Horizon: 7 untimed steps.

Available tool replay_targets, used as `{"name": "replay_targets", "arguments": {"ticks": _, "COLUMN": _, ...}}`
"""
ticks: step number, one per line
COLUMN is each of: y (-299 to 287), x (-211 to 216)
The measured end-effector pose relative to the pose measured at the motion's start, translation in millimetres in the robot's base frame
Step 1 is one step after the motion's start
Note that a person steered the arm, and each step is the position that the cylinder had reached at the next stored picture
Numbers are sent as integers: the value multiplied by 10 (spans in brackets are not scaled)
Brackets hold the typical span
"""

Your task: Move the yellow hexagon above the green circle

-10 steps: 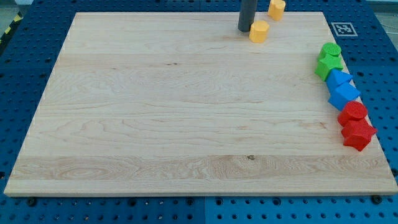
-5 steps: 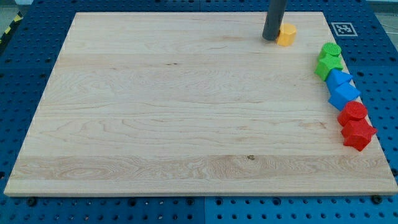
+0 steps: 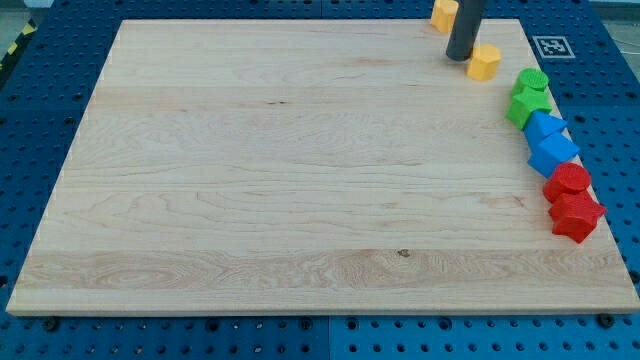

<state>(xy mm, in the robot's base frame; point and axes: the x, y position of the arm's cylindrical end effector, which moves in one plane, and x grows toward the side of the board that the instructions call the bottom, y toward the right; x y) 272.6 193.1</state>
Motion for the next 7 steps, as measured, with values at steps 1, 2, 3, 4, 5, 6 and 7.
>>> {"name": "replay_targets", "arguments": {"ticks": 1, "y": 55, "x": 6}}
{"name": "replay_targets", "arguments": {"ticks": 2, "y": -1, "x": 8}}
{"name": "replay_targets", "arguments": {"ticks": 3, "y": -1, "x": 138}}
{"name": "replay_targets", "arguments": {"ticks": 4, "y": 5, "x": 310}}
{"name": "replay_targets", "arguments": {"ticks": 5, "y": 141, "x": 308}}
{"name": "replay_targets", "arguments": {"ticks": 6, "y": 255, "x": 292}}
{"name": "replay_targets", "arguments": {"ticks": 7, "y": 255, "x": 292}}
